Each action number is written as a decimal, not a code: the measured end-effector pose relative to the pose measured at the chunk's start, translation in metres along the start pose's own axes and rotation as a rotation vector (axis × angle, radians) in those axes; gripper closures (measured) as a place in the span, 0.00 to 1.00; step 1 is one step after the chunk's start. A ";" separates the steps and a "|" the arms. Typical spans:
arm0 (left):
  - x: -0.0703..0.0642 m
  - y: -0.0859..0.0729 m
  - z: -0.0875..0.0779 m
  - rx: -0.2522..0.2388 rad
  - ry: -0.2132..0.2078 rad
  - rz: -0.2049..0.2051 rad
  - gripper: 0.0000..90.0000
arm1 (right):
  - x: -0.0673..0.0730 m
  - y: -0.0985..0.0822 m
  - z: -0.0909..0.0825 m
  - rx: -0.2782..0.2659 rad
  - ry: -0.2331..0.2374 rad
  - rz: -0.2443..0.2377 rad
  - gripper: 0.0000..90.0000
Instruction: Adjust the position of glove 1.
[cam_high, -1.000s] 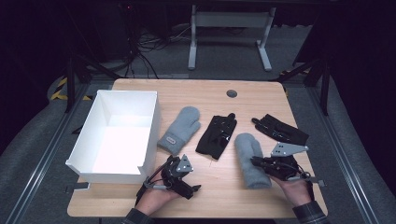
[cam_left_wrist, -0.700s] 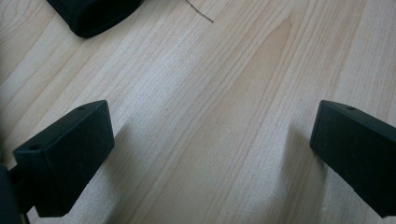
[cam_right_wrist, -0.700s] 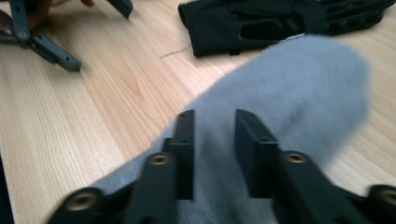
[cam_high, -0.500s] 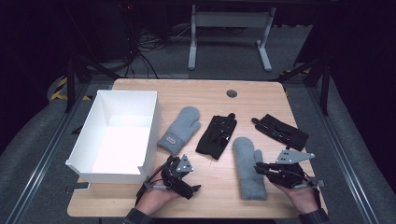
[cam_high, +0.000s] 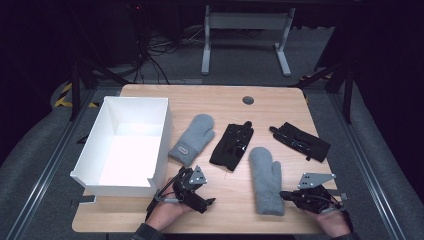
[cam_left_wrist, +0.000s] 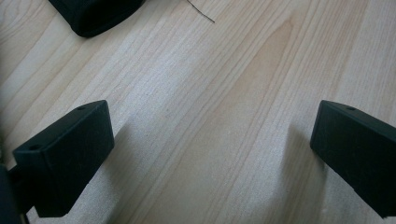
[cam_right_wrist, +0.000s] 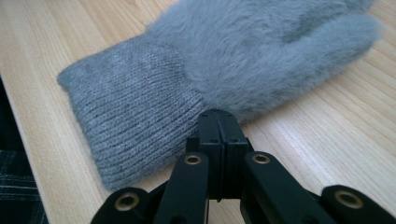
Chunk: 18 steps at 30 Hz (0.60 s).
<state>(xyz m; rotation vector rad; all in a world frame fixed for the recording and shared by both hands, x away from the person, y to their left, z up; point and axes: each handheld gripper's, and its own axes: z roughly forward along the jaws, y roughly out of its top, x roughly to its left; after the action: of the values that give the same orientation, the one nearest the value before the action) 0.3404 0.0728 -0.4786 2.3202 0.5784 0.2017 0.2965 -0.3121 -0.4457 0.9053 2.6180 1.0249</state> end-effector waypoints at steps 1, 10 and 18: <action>0.000 0.000 0.000 -0.001 -0.001 0.000 0.00 | 0.000 0.000 0.000 0.001 0.005 -0.004 1.00; 0.000 0.000 0.000 0.000 0.000 0.000 0.00 | 0.015 0.012 0.013 0.003 0.087 -0.063 1.00; 0.000 0.000 0.000 0.000 -0.001 -0.001 0.00 | 0.025 0.027 0.028 0.001 0.141 -0.099 1.00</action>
<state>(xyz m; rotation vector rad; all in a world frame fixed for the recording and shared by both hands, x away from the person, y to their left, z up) 0.3404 0.0727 -0.4787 2.3198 0.5787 0.1999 0.2996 -0.2664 -0.4472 0.7198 2.7473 1.0988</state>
